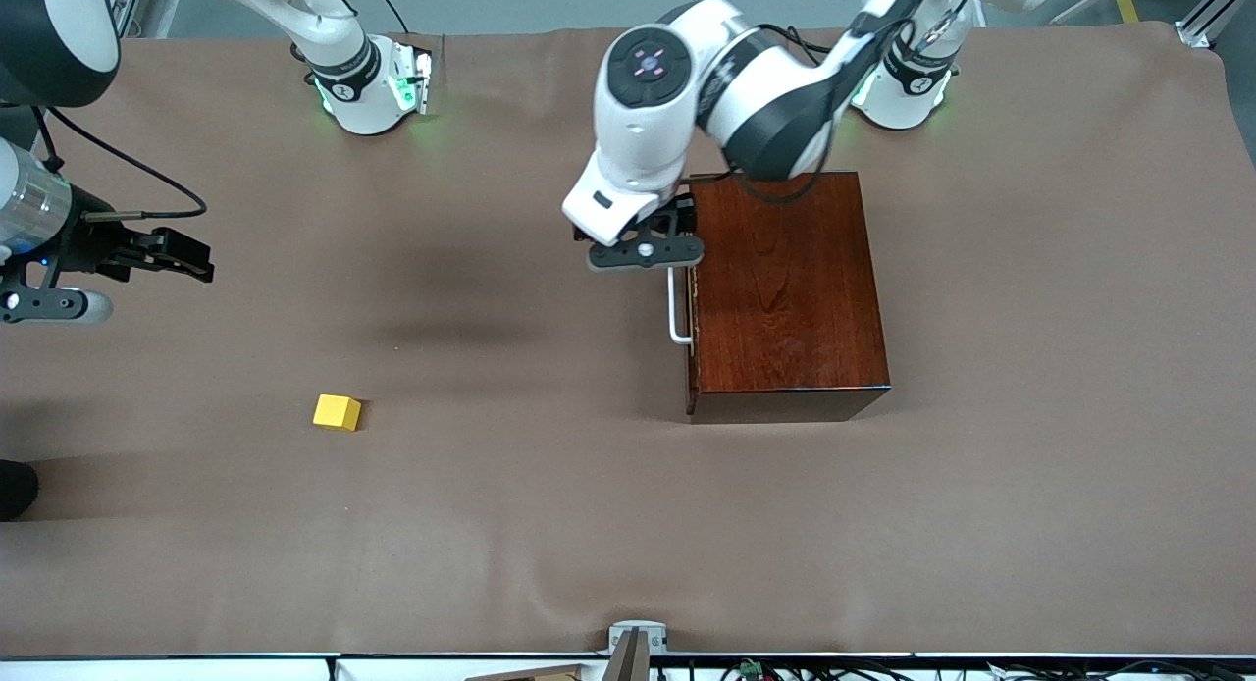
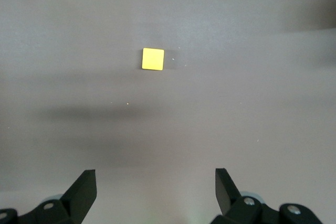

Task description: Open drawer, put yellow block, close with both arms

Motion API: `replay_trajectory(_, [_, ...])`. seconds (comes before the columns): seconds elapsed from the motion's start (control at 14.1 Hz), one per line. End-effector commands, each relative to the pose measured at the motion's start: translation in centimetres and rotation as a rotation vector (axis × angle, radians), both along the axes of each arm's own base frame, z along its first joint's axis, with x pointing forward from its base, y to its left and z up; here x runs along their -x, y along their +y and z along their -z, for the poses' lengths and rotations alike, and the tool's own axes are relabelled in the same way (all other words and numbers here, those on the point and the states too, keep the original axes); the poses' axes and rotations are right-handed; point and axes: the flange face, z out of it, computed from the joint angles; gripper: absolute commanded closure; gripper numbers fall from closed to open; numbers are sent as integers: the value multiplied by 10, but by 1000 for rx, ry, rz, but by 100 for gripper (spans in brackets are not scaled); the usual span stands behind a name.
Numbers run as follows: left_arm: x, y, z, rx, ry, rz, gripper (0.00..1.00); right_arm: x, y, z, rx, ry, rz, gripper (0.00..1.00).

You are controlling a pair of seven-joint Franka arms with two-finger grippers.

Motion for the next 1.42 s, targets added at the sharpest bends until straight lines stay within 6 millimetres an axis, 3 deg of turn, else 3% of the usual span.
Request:
replay_trajectory(0.0, [11, -24, 29, -79, -48, 40, 0, 0, 1, -2, -8, -6, 4, 0])
replay_trajectory(0.36, [9, -31, 97, -169, -26, 32, 0, 0, 0, -2, -8, -5, 0, 0])
replay_trajectory(0.71, [6, -26, 122, -233, -46, 51, 0, 0, 1, -2, -8, -6, 0, 0])
replay_trajectory(1.35, [10, -25, 147, -306, -56, 55, 0, 0, 1, -2, -8, -6, -3, 0])
